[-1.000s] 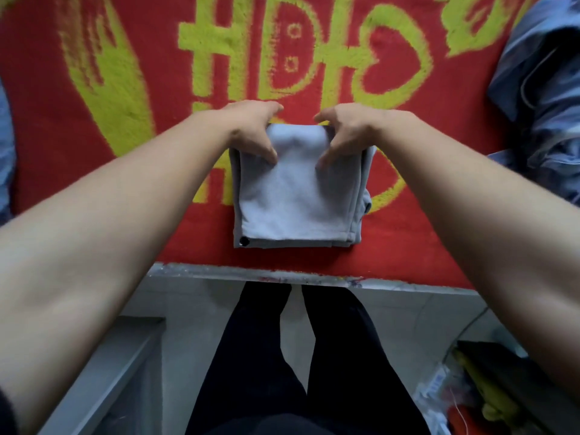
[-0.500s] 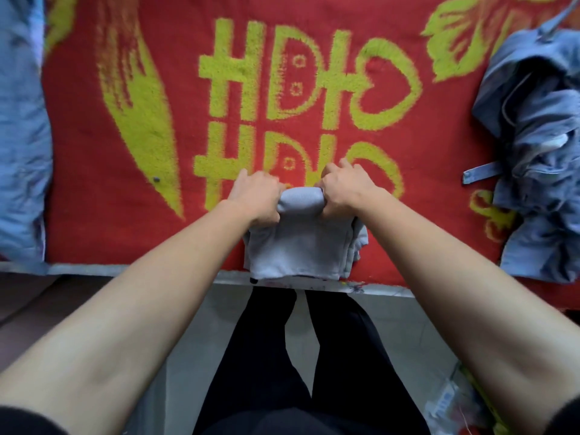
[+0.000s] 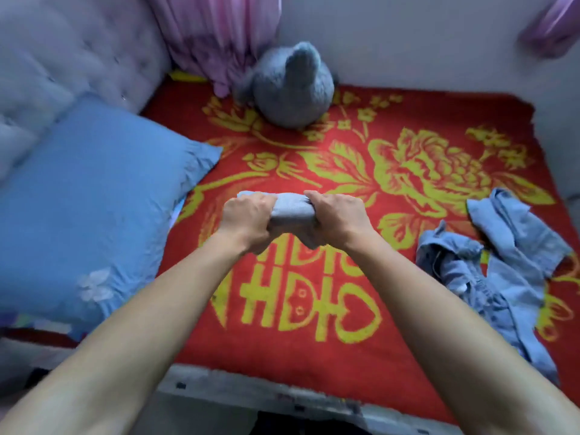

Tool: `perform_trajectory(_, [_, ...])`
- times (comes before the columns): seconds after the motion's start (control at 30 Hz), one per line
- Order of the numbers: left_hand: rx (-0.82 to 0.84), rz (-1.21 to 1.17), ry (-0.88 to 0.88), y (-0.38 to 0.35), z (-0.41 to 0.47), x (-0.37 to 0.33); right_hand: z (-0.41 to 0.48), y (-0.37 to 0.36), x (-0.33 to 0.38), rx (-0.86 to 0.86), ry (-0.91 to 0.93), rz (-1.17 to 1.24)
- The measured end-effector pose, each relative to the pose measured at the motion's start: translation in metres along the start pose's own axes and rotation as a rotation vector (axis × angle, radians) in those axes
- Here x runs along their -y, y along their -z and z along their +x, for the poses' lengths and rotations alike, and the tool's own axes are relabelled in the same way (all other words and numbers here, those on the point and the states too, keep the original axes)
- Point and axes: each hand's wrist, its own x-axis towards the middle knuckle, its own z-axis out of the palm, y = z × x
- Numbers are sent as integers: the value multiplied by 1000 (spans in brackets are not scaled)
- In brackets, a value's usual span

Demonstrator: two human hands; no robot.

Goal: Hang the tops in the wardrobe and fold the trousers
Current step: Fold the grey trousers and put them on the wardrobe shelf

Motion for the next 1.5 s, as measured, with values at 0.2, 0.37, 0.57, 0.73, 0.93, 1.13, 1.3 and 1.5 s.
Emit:
perform_trajectory(0.2, [-297, 60, 63, 151, -49, 10, -1, 151, 33, -319, 111, -148])
perform_trajectory(0.37, [-476, 152, 177, 210, -122, 8, -32, 213, 67, -480, 311, -143])
perform_trajectory(0.57, [-510, 213, 400, 207, -223, -11, -86, 219, 103, -497, 573, -112])
perform_trajectory(0.73, [-412, 230, 654, 185, -322, -25, -131, 198, 160, -438, 824, -62])
perform_trajectory(0.93, [-336, 329, 1014, 186, -482, -51, -227, 191, 263, -401, 1144, 7])
perform_trajectory(1.13, [-389, 460, 1289, 213, -650, -89, -360, 232, 362, -480, 1427, 84])
perform_trajectory(1.3, [-489, 644, 1450, 233, -786, -129, -483, 269, 432, -659, 1595, 149])
perform_trajectory(1.5, [-559, 796, 1553, 251, -948, -166, -636, 301, 504, -824, 1721, 277])
